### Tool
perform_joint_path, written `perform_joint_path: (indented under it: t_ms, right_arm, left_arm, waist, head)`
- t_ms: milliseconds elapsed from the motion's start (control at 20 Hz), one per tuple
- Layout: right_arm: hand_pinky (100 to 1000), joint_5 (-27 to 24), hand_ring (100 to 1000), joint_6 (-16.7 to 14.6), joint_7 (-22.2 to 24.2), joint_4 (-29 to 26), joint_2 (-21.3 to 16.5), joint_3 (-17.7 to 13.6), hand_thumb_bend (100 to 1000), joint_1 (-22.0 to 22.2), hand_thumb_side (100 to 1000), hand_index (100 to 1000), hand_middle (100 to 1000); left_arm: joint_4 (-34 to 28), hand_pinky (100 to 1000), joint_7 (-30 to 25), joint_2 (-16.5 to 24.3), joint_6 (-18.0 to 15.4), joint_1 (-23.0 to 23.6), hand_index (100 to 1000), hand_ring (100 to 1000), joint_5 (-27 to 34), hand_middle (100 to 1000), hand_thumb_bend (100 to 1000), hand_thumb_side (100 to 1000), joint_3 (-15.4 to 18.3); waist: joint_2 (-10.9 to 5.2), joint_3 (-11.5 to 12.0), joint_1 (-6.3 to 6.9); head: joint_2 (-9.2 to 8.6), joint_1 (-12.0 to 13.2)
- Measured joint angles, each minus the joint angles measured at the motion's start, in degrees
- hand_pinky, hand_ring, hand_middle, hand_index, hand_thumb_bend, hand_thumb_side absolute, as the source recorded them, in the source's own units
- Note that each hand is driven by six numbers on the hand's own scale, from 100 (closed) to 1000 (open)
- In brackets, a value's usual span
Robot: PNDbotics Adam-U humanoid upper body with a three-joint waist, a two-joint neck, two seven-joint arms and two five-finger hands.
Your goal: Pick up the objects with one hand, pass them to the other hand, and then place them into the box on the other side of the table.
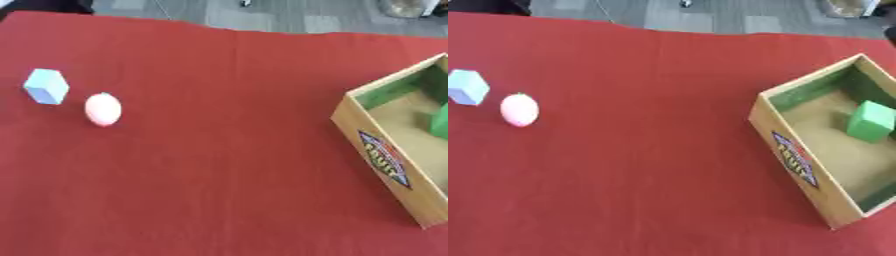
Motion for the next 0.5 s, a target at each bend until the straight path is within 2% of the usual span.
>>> perform_joint_path:
  t_ms: [150,300,500]
  right_arm:
    - [809,0.0,822,0.0,0.0,0.0,0.0,0.0,480,0.0,194,842,743]
    - [807,0.0,818,0.1,-0.1,0.0,0.0,0.1,480,-0.2,198,840,739]
    - [807,0.3,817,0.2,-0.2,0.1,0.0,0.3,478,-0.3,202,839,737]
  left_arm:
    - [0.3,895,-3.2,-0.1,-0.6,-1.1,713,811,-1.2,748,704,100,0.9]
    - [1.5,893,-6.3,-2.3,-0.9,-4.0,706,806,-2.2,744,689,100,1.0]
    - [2.2,894,-10.3,-4.0,-1.1,-6.0,726,809,-2.5,748,715,100,1.4]
  waist:
    - [0.26,-0.2,0.11]
    - [1.23,-1.1,0.67]
    - [1.54,-1.2,0.81]
  head:
    - [-0.05,0.1]
    - [-0.36,0.3]
    - [-0.64,0.3]
